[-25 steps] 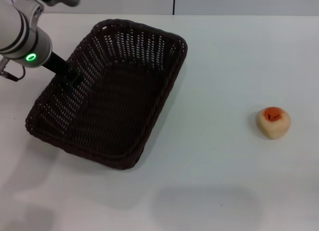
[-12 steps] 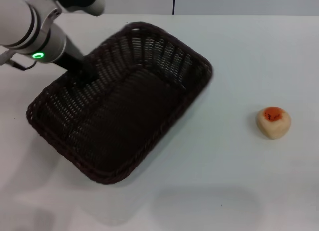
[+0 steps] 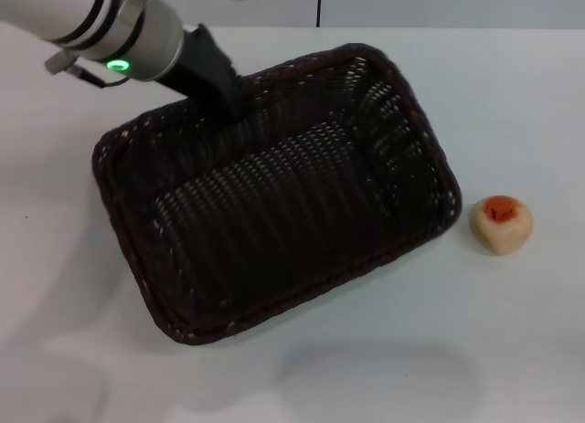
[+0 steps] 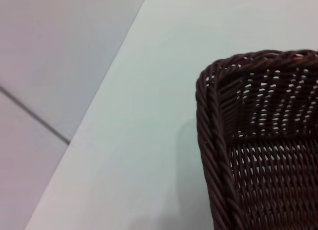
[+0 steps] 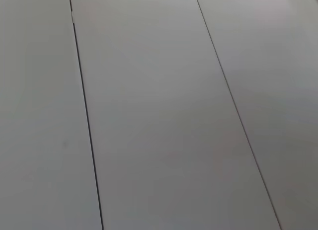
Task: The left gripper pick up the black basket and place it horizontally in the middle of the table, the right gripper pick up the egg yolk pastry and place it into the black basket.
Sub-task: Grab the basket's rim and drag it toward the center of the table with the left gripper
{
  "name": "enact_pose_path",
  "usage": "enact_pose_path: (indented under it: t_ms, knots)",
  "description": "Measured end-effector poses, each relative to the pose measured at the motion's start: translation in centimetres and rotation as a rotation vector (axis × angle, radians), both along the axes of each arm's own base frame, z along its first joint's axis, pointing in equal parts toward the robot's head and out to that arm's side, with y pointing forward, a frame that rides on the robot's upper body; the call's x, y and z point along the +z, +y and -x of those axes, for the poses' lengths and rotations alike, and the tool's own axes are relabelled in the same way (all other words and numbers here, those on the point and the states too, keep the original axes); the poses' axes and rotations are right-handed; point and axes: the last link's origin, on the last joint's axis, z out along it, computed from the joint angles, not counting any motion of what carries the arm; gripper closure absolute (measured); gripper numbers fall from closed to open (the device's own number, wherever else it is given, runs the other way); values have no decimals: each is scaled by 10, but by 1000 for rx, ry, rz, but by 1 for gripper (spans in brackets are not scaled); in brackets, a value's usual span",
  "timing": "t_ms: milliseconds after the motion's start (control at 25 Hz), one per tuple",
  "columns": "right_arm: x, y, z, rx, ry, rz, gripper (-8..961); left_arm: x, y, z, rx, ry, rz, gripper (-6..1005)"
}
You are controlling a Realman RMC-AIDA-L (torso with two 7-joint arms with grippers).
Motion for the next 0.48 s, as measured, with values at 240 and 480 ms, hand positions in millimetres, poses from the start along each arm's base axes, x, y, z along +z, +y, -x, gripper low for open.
enact_pose_path:
  t_ms: [240, 480]
  knots:
    - [0, -2, 3, 14, -5, -5, 158, -10, 1, -14, -79, -66, 106, 773]
    - [1, -3, 3, 17, -10, -13, 158, -23, 5, -15, -86, -62, 164, 791]
